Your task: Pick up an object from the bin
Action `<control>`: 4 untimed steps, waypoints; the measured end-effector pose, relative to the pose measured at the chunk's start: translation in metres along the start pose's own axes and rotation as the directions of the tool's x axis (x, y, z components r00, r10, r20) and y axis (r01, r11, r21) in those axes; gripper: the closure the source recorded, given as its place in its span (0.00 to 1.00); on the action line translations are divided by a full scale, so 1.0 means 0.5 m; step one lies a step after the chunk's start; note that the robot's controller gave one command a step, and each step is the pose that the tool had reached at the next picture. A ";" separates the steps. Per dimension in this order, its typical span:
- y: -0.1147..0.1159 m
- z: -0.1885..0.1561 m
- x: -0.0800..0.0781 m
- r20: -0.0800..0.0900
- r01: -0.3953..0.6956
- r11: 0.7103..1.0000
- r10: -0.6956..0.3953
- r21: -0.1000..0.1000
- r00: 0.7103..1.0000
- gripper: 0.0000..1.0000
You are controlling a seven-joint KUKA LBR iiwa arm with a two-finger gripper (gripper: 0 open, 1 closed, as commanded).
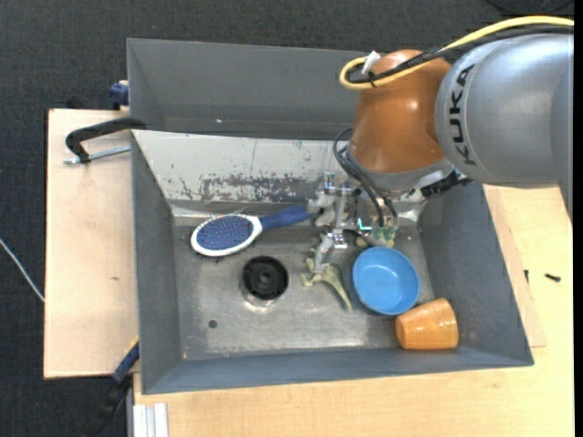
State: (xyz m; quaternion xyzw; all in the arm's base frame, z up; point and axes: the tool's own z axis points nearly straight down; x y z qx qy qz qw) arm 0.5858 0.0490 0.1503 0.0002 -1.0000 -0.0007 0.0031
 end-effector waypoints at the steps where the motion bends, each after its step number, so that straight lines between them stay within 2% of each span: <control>1: 0.018 0.114 -0.022 0.014 0.204 0.979 -0.204 0.003 0.979 0.00; 2: 0.020 0.125 -0.018 0.008 0.203 0.979 -0.203 0.001 0.979 1.00; 3: 0.067 -0.156 0.023 0.019 0.243 0.970 -0.243 0.003 0.970 1.00; 4: 0.241 -0.129 0.058 0.007 -0.114 0.993 0.114 -0.004 0.993 1.00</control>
Offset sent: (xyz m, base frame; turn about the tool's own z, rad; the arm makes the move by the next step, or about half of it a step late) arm 0.0090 0.0110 -0.0803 -0.2218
